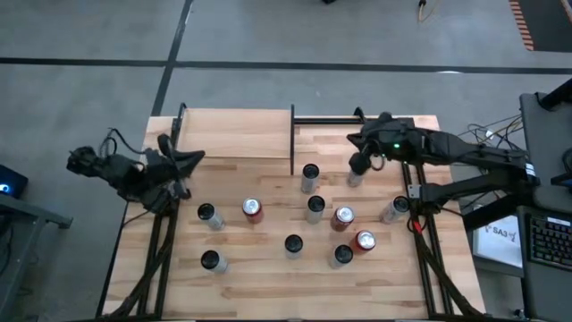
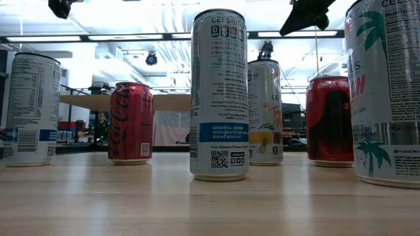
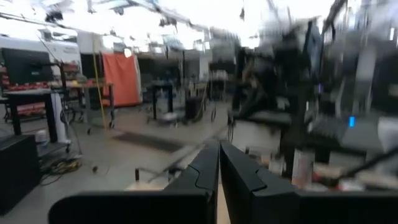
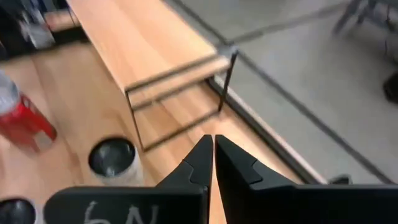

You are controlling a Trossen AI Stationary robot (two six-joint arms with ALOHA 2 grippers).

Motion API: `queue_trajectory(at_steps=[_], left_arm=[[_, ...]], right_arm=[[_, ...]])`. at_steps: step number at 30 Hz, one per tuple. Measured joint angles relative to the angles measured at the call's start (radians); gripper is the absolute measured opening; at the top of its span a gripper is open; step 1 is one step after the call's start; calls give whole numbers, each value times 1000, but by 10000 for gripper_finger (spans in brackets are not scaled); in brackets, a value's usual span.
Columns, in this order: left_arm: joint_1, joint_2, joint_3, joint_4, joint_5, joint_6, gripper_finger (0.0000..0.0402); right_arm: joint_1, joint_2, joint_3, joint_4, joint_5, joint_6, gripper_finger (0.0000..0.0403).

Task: Place canned beverage on shelf
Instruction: Put the top right white yellow soda can on the shelf

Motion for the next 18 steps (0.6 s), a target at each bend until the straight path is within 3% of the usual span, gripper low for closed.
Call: queue_trajectory(at_steps=[9,14,18], left_arm=[[0,159,142,-341,1,-125,0],[1,187,159,-341,-18,-144,0],[1,193,150,-327,-116,-164,0]], right_arm=[[0,95,155,-261,0,112,9],[0,131,197,-457,-3,249,9],[0,159,203,-580,-8,384,9]])
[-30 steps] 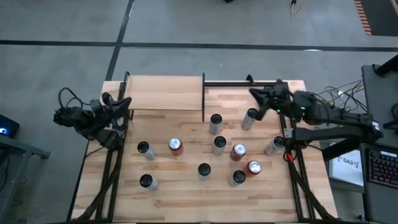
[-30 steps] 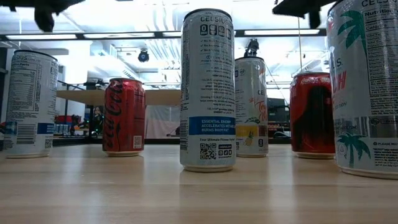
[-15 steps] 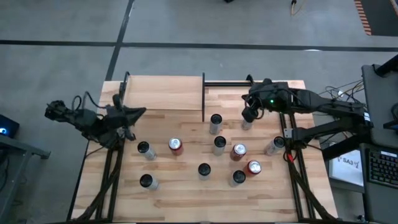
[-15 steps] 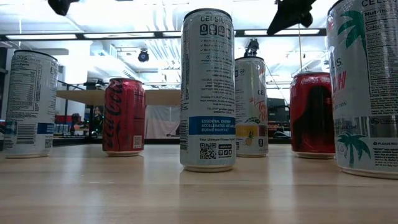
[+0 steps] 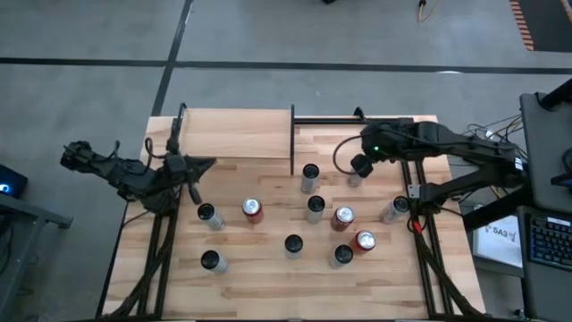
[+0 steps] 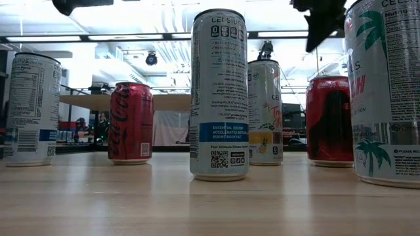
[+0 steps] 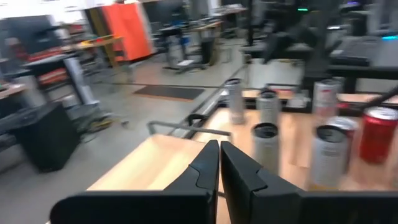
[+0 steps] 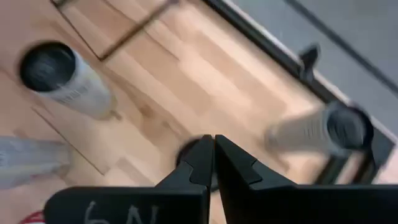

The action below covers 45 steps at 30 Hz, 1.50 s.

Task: Place canned beverage on shelf
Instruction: Put the top right white yellow soda can on the shelf

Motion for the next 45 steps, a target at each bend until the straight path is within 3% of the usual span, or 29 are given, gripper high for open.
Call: queue_trajectory(at_steps=[3,7,11,15,24,29,35,39,41,45], left_arm=[[0,1,0,1,-78,-23,0],[1,5,0,8,-89,-24,0],[1,9,0,19,-89,-24,0],[1,12,0,27,-89,-21,0],[0,12,0,34,-89,4,0],[0,12,0,68,-89,43,0],[1,12,0,80,-89,58,0],[1,12,0,84,-89,58,0],[1,12,0,84,-97,58,0],[1,12,0,84,-101,58,0]], right_arm=[[0,10,-1,-3,1,13,9],[0,31,-2,21,-2,46,10],[-6,50,6,13,-91,97,34],[-6,71,6,-3,-131,135,96],[-17,124,6,-39,-132,140,280],[-54,145,6,-50,-177,139,337],[-79,167,4,-84,-181,106,349],[-78,163,1,-84,-166,-20,340],[-76,150,-4,-74,-112,-25,331],[-8,71,-52,73,91,19,302]])
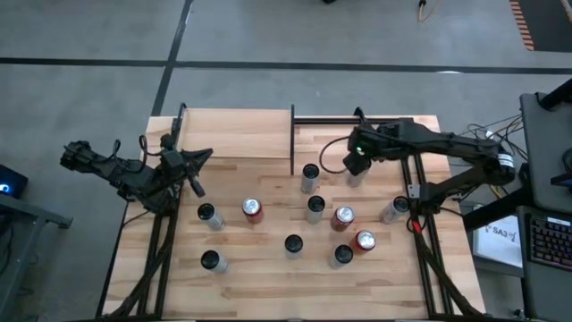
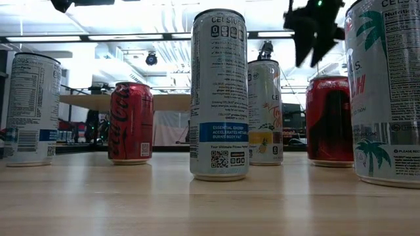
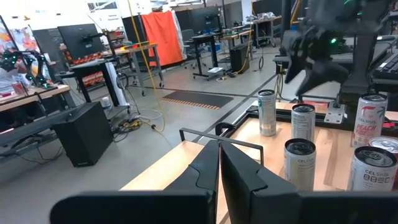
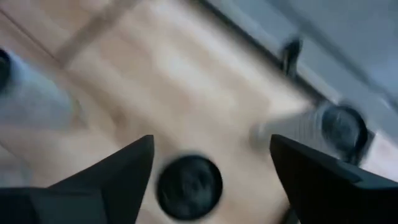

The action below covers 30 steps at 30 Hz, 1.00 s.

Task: Place canned beverage on shelf
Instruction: Put the top right white yellow soda can on the shelf

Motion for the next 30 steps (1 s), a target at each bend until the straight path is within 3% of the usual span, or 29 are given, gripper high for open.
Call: queue_trajectory(at_steps=[7,15,22,30], left_arm=[[0,16,0,0,-2,-11,0],[0,45,0,6,-2,-5,0],[0,69,0,18,-2,-7,0],[0,87,0,19,-2,-10,0]], right_arm=[[80,-163,-184,224,145,8,208],[81,-288,-391,240,198,120,24],[81,-317,-436,238,107,205,9],[81,-314,-445,238,99,238,9]])
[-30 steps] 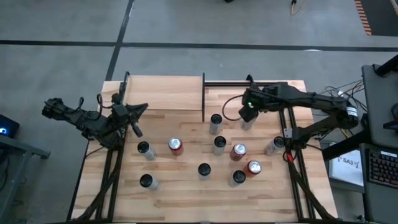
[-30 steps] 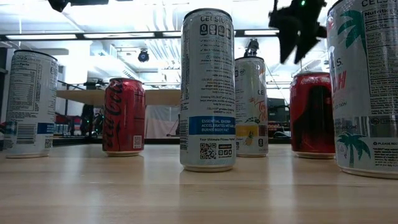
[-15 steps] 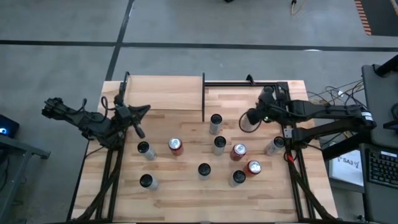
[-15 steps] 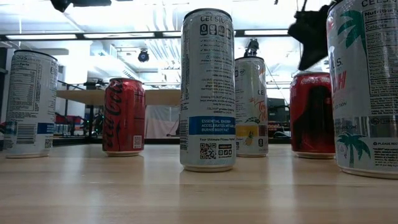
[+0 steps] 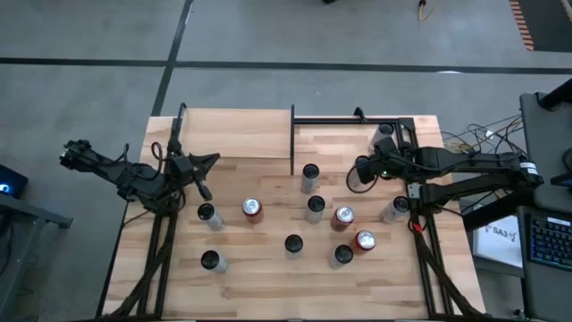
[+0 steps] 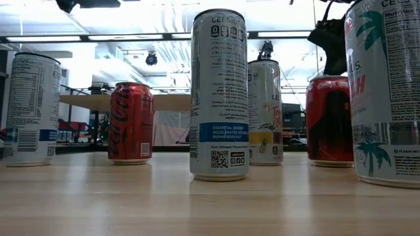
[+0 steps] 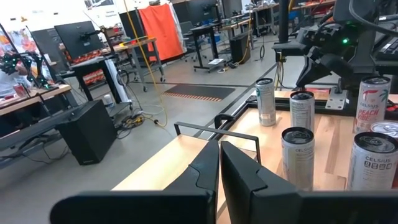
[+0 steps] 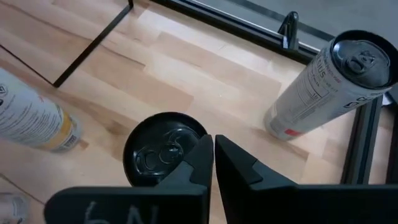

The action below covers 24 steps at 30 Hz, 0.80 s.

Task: Place canned beverage on shelf
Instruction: Put the top right white yellow soda can on the shelf

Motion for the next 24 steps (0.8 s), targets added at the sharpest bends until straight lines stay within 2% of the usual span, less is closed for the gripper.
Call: queue_trajectory(at_steps=[10,24], left_arm=[[0,9,0,0,0,-1,0],[0,9,0,0,0,-1,0]], right_arm=[[0,29,0,-1,-8,57,9],[0,39,0,2,-106,172,9]])
